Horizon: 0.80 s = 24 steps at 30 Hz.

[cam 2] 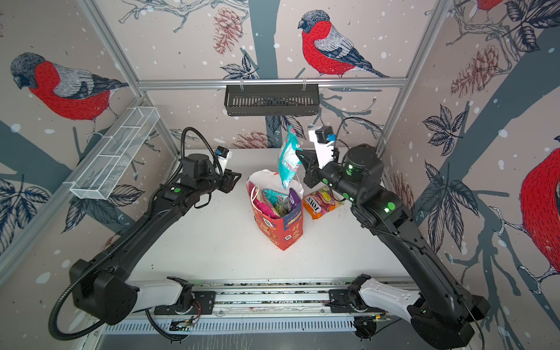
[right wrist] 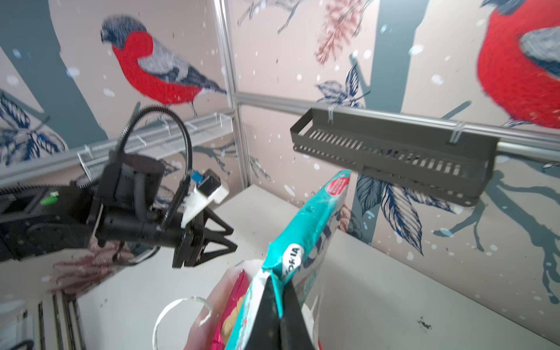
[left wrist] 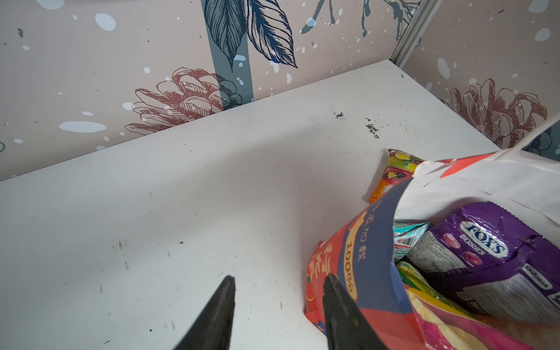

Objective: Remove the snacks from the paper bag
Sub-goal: 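Lift the teal Fox's packet out of the bag with the right gripper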

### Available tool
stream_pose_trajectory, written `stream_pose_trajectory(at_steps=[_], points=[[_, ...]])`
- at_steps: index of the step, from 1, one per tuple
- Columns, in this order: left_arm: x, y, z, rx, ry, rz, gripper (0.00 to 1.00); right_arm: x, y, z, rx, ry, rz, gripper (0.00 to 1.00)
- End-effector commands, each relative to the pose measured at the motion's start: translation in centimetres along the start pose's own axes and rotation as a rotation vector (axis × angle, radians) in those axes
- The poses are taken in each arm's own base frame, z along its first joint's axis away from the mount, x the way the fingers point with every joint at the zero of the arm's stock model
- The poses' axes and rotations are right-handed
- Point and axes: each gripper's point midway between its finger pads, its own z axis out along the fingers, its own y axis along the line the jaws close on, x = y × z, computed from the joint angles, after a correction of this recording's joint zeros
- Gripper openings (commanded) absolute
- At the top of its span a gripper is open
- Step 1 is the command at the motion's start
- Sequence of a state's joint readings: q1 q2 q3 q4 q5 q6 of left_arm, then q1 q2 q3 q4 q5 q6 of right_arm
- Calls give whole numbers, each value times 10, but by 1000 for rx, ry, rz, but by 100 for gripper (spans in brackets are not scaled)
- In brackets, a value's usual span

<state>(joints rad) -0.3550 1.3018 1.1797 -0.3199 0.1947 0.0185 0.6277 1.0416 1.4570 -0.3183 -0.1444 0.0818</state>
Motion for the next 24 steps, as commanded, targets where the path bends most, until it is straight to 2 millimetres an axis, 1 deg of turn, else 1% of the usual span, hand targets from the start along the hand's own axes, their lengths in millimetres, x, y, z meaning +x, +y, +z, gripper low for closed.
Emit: stream_pose_trajectory(at_steps=[1,4,6,8,9,10,14,20,24], points=[[-9,1,-2,-8,-32,11,48,-50,-16,-27,95,-209,2,0],[-9,1,-4,-13,-35,10,48,-53,-39,-48,245,-221,-7,0],[-10,2,-6,-17,-39,11,48,-46,-57,-57,360,-189,-7,0],[-10,2,-6,-18,-40,11,48,-30,-78,-63,492,-129,-7,0],[-10,2,-6,-18,-42,11,48,-20,-88,-65,550,-94,-8,0],[-10,2,-6,-18,-41,12,48,-7,-101,-69,636,-49,-11,0],[-9,2,-3,-15,-34,11,48,48,-140,-77,877,149,-43,0],[-11,1,-1,-9,-29,12,48,127,-185,-84,1043,415,-46,0],[-11,2,-2,-12,-27,15,49,171,-210,-92,1098,564,-20,0]])
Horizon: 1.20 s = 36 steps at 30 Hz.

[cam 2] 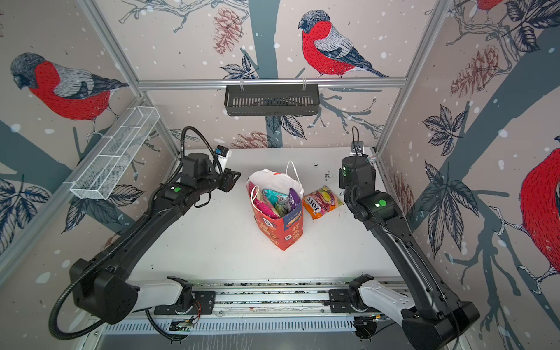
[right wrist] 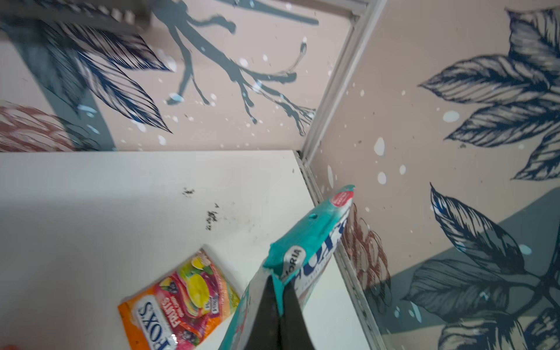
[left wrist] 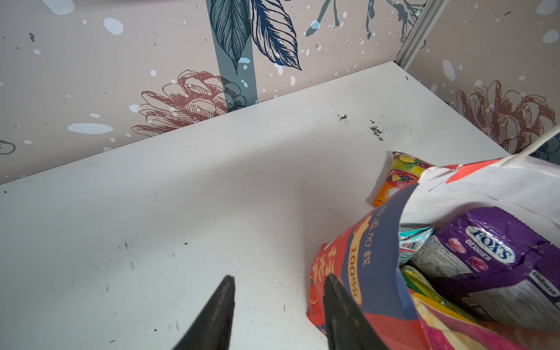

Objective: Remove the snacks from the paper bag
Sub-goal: 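Lift the teal Fox's packet out of the bag with the right gripper, then lower the teal packet onto the table beside the orange packet and release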

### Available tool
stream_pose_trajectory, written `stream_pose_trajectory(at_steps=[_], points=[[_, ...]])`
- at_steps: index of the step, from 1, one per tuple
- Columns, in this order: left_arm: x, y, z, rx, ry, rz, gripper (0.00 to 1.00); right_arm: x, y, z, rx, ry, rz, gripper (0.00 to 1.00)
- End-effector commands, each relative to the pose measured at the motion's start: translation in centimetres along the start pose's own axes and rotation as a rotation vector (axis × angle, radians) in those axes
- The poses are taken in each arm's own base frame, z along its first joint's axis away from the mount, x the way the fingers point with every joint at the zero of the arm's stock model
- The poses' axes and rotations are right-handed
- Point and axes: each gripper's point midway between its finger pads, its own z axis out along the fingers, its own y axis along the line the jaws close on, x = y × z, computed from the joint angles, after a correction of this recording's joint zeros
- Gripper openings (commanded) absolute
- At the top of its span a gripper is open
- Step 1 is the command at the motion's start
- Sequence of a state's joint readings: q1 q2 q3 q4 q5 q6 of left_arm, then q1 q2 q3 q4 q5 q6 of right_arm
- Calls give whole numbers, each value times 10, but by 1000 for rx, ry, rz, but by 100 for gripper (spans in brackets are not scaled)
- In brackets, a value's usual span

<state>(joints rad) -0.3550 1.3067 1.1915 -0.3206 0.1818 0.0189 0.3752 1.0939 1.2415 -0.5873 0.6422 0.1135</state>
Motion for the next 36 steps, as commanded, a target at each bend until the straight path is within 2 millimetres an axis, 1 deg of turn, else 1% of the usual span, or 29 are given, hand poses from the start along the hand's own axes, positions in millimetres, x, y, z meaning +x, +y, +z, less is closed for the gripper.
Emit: stream_pose_trajectory(at_steps=[1,5,7,8,17,20,22,24,27,29,30,31,32,34,36], points=[[-7,-1,-2,1,-22,13,48,28,-10,21,57,103,-1,0],[-8,-1,-2,0,-23,13,48,69,-16,49,111,254,-46,0],[-8,0,-2,-2,-24,14,49,88,-22,58,147,321,-70,0],[-8,0,-2,-2,-23,13,48,101,-19,66,151,366,-88,0],[-3,1,0,-6,-9,11,48,180,15,110,111,659,-194,0],[-2,2,-1,-11,-8,11,48,196,28,119,68,699,-198,0],[-2,2,-2,-15,-6,12,48,198,34,122,41,696,-182,1],[-1,3,-3,-19,-2,11,48,198,42,123,-15,687,-156,6],[1,2,-3,-18,4,9,48,190,51,121,-97,656,-97,23],[4,2,-4,-15,18,2,46,179,60,115,-167,624,-56,40],[8,2,-4,-15,34,-4,46,174,66,112,-211,609,-33,46],[12,1,-4,-13,52,-11,45,164,76,104,-282,583,-3,51],[16,1,-5,-13,73,-22,43,155,87,96,-361,554,30,53],[26,-2,-7,-1,110,-49,39,142,108,75,-508,511,77,54],[38,-6,-10,18,144,-89,36,139,122,55,-607,487,103,55]])
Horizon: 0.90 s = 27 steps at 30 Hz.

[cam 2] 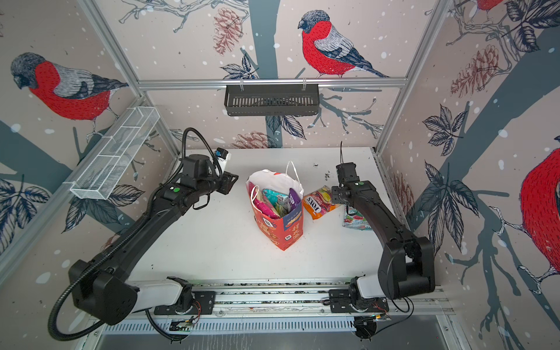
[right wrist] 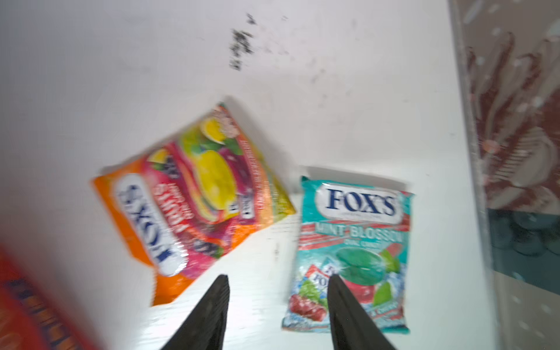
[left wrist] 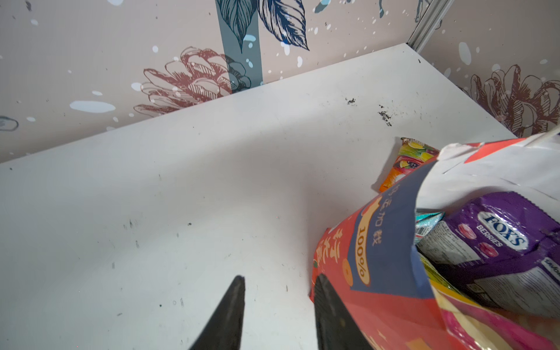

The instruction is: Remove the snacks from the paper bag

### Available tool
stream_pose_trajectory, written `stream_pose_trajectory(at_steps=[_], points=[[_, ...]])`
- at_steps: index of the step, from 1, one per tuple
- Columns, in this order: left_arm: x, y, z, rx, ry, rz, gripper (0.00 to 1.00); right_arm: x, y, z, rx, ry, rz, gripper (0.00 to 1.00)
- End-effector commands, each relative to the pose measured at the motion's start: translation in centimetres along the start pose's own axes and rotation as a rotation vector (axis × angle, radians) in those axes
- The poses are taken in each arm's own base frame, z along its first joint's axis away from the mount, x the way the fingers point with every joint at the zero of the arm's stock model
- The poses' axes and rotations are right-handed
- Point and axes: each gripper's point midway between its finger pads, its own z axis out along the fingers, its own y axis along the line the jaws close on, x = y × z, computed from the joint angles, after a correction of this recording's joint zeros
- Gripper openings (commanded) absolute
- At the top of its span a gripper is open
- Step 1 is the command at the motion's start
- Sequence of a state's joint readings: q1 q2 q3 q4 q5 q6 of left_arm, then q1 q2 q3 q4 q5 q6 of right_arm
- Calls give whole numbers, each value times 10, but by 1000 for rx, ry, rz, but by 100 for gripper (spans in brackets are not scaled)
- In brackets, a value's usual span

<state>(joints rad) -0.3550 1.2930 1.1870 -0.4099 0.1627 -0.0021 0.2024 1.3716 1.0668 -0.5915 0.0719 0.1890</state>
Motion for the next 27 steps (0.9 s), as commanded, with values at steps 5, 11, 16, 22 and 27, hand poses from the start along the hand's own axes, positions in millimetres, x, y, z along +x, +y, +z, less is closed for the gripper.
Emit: stream_pose_trajectory(at_steps=[5,11,16,22,27], points=[[69,-20,-3,100,202,-166,33,32,60,-13,-316,9,37,53],[128,-51,5,250,343,-340,30,59,90,-11,-406,35,33,51],[180,-73,14,265,482,-398,32,76,109,-7,-444,65,3,51],[209,-101,26,351,515,-485,32,96,108,6,-424,113,9,49],[207,-117,41,404,455,-542,32,105,120,12,-454,138,6,49]])
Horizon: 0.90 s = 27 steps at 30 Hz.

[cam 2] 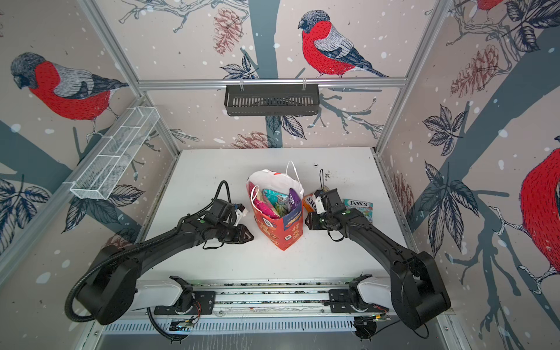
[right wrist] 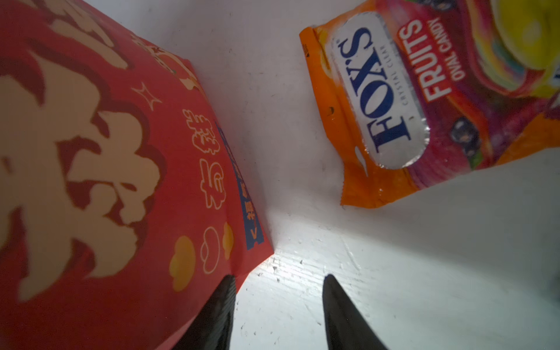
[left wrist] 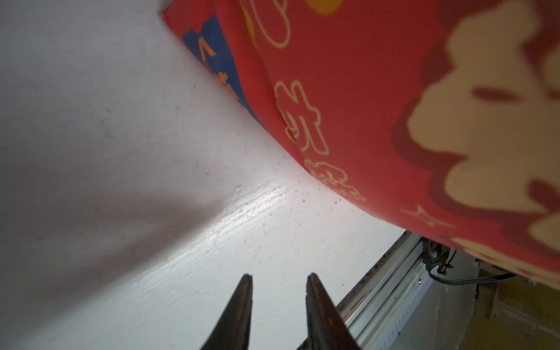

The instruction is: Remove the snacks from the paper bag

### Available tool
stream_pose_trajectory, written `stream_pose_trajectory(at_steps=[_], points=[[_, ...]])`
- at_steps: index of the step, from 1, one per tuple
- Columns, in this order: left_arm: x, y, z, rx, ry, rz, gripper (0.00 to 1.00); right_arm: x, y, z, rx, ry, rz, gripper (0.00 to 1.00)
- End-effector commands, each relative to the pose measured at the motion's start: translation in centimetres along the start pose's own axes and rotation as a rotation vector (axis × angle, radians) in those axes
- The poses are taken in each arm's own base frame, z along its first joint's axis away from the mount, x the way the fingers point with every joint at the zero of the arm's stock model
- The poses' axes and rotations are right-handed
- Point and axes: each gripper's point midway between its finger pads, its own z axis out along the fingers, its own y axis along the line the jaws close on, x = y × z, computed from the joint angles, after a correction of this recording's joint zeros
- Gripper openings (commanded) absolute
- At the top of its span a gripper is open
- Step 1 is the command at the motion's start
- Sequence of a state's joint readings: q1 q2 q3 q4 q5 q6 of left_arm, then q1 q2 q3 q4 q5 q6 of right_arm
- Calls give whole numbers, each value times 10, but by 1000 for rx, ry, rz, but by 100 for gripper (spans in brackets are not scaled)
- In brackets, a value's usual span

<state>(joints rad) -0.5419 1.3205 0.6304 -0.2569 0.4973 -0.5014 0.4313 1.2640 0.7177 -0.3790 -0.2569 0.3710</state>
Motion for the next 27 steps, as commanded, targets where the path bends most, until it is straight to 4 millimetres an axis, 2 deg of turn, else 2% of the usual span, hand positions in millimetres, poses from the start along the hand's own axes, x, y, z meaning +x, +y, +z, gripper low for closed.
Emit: stream_pose_trajectory(at_steps=[1,9,16,21,27], points=[[-21,-22,9,108,-84,-14,32,-1,7,8,-29,-7,11,48],[-38,-25,27,119,-68,-15,32,3,16,26,-56,23,9,47],[-67,-24,33,54,-79,37,32,-1,35,34,-114,34,-20,46],[-89,-11,27,-18,-107,55,32,-3,52,42,-154,44,-42,46],[-119,2,10,-52,-171,59,32,-6,73,57,-202,68,-69,45]])
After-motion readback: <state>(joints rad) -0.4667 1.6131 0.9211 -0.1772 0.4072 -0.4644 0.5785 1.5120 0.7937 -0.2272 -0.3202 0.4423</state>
